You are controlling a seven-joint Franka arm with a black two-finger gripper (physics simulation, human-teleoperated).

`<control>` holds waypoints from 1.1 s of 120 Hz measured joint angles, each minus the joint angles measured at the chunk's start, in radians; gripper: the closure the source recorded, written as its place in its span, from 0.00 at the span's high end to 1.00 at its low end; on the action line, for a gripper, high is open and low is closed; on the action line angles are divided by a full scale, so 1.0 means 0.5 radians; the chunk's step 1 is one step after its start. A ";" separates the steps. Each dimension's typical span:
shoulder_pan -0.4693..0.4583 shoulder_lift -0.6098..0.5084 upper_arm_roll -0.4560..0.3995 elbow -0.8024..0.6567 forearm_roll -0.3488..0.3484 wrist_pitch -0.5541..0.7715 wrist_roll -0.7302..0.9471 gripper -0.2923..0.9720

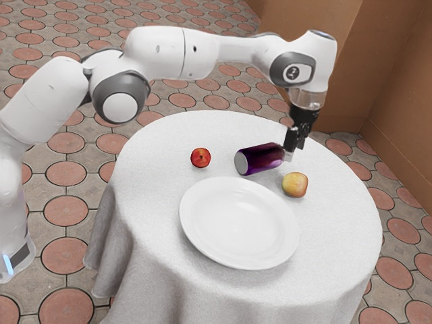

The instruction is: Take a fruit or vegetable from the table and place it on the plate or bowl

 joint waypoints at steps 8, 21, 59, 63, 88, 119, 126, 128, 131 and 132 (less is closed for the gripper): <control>-0.001 0.014 -0.005 0.000 0.001 0.022 -0.072 0.77; 0.014 0.091 -0.033 0.000 0.001 0.074 -0.166 0.77; 0.020 0.162 -0.111 0.000 0.013 0.249 -0.339 0.77; 0.025 0.168 -0.115 0.000 0.013 0.260 -0.351 0.77; 0.048 0.236 -0.122 -0.002 0.010 0.327 -0.400 0.78; 0.047 0.273 -0.127 -0.010 0.010 0.374 -0.420 0.77; 0.045 0.283 -0.131 -0.014 0.011 0.385 -0.398 0.77; 0.044 0.284 -0.131 -0.015 0.012 0.388 -0.390 0.77; 0.043 0.286 -0.132 -0.016 0.012 0.392 -0.378 0.77; 0.043 0.286 -0.132 -0.017 0.012 0.393 -0.374 0.77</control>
